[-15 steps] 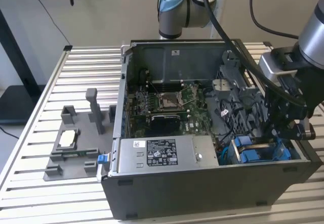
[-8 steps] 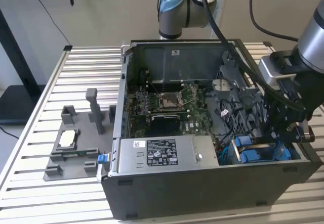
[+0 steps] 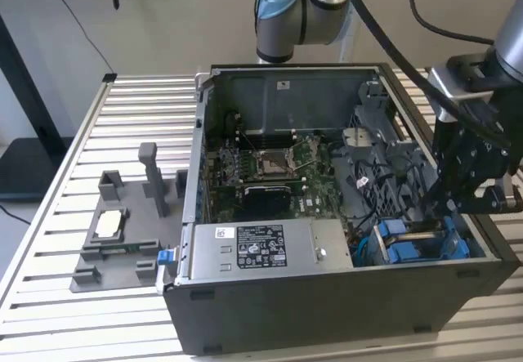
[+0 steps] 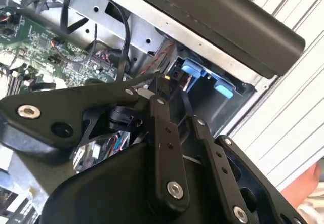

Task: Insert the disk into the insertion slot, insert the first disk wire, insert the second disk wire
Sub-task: 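Insert the first disk wire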

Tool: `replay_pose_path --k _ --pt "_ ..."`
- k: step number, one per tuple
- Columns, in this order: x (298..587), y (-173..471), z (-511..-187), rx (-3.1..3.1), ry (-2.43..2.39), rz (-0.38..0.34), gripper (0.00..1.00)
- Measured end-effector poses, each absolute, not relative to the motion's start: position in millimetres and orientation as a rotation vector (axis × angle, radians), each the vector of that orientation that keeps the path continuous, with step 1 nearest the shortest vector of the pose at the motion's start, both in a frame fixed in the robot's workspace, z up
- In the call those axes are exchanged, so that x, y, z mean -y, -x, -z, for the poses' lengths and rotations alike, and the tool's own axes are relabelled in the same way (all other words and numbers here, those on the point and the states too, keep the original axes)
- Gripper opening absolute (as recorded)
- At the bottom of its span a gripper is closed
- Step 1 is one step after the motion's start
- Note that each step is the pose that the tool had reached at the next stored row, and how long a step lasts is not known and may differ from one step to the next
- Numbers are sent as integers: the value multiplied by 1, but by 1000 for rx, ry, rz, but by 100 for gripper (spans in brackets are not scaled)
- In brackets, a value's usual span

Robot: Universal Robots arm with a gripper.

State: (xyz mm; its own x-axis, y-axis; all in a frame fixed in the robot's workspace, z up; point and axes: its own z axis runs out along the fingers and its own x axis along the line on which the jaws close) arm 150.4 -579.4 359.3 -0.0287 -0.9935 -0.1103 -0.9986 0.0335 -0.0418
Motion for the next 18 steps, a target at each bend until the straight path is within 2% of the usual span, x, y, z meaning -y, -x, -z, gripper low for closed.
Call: replay_pose_path --k 6,18 --pt "577 -150 -378 -2175 2109 -67 27" --pt "557 -148 -379 -2183 2114 -48 27"
